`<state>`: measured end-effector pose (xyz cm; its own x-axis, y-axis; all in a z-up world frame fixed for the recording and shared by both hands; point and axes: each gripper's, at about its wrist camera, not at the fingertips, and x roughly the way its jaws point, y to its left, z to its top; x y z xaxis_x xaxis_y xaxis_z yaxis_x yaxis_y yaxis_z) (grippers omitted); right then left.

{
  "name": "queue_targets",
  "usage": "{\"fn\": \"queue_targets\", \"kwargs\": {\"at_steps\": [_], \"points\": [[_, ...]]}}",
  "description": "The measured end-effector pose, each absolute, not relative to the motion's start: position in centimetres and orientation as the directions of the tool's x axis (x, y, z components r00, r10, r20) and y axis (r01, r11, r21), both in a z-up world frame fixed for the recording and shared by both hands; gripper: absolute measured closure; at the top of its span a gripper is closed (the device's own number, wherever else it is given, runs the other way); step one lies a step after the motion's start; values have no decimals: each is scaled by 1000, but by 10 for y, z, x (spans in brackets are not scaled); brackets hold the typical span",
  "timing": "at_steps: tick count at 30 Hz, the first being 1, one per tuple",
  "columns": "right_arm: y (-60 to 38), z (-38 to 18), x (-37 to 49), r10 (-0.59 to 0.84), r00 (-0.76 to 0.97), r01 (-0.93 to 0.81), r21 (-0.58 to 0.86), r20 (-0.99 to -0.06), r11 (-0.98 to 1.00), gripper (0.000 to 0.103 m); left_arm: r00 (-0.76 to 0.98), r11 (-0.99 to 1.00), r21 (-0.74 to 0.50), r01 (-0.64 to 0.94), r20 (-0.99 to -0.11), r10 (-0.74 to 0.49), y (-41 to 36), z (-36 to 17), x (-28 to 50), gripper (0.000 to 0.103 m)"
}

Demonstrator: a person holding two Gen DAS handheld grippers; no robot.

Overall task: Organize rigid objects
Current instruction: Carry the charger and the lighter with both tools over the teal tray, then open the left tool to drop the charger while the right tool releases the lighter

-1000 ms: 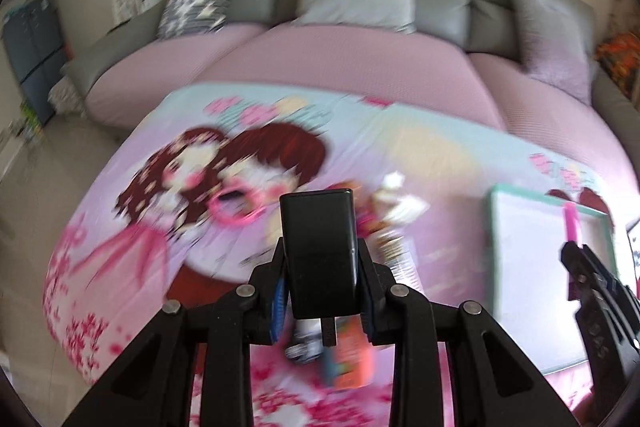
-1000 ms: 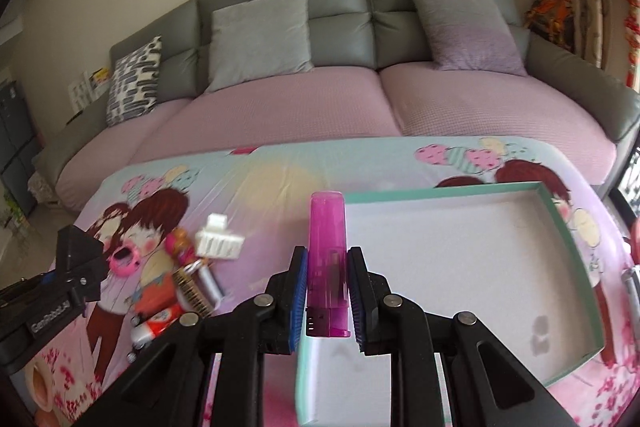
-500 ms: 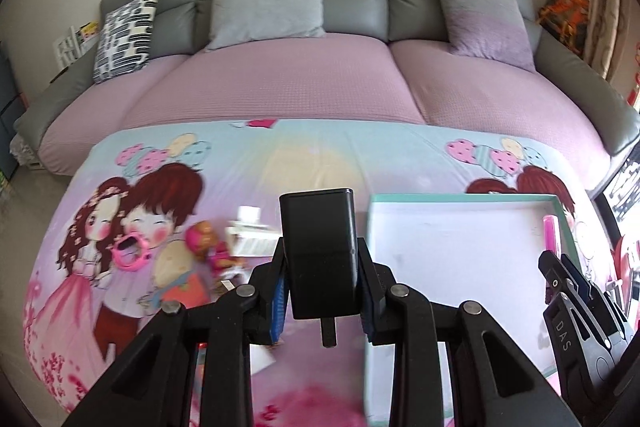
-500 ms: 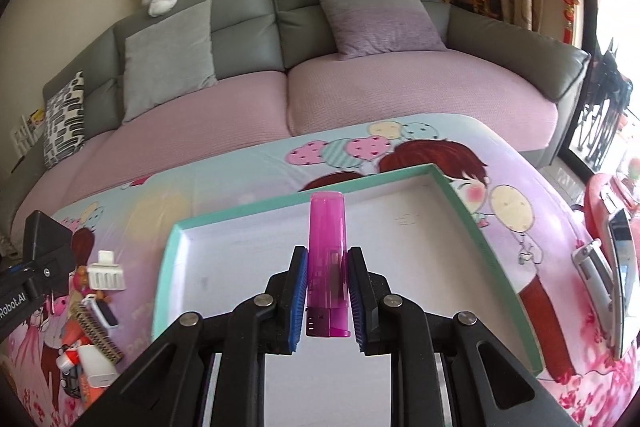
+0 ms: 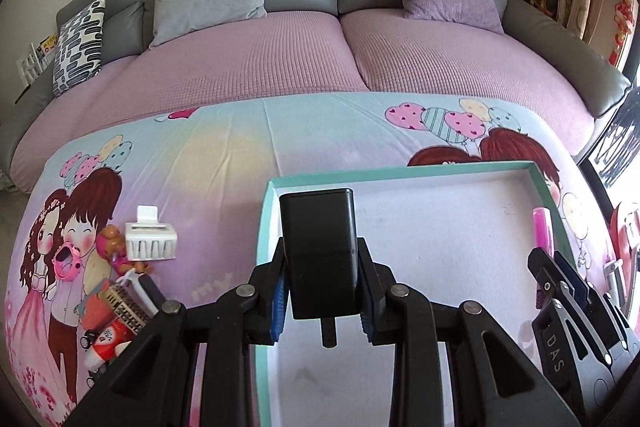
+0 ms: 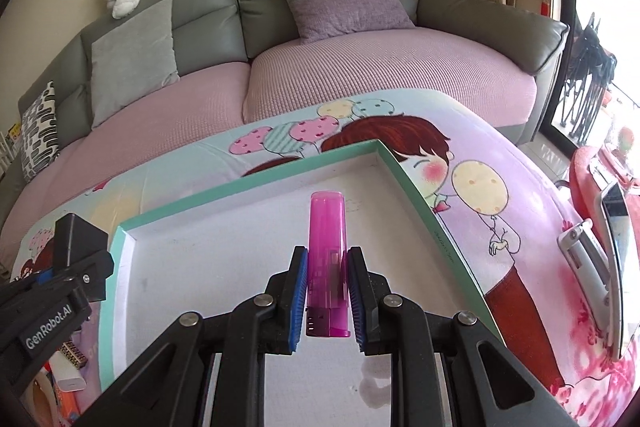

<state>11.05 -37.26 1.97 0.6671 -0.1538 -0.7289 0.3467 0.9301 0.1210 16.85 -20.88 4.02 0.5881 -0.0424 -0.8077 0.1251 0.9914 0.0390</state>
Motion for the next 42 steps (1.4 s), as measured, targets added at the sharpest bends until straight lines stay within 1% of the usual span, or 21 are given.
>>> {"fn": "queue_targets", "kwargs": {"at_steps": [9, 17, 25, 29, 31, 33, 34, 38, 40, 42], "points": [[-378, -4, 120, -166, 602, 358, 77, -781, 931, 82, 541, 988, 69, 137, -841, -16, -218, 7, 176, 72], [-378, -14, 124, -157, 566, 353, 66, -809, 933, 82, 508, 991, 76, 115, -861, 7, -212, -6, 181, 72], [-375, -15, 124, -160, 560, 346, 54, -813, 937, 81, 495, 991, 80, 106, -868, 17, -210, -13, 182, 72], [-376, -13, 124, -150, 567, 348, 70, -810, 935, 81, 497, 990, 95, 105, -867, 30, -212, -11, 181, 71], [-376, -11, 123, -156, 575, 353, 72, -803, 933, 81, 501, 991, 88, 104, -865, 24, -212, -9, 180, 69], [-375, -8, 122, -155, 584, 354, 78, -797, 932, 81, 506, 991, 85, 100, -862, 23, -211, -6, 179, 60], [-374, -8, 122, -152, 589, 350, 81, -794, 933, 81, 510, 992, 86, 97, -860, 25, -210, -5, 179, 58], [-371, -4, 121, -150, 604, 337, 80, -783, 938, 81, 527, 994, 79, 81, -850, 25, -205, 4, 177, 55], [-371, -2, 120, -143, 614, 336, 93, -776, 937, 81, 535, 995, 75, 72, -844, 25, -202, 7, 177, 50], [-371, -2, 120, -143, 618, 338, 96, -773, 936, 80, 547, 996, 74, 58, -837, 30, -199, 12, 176, 42]]}}
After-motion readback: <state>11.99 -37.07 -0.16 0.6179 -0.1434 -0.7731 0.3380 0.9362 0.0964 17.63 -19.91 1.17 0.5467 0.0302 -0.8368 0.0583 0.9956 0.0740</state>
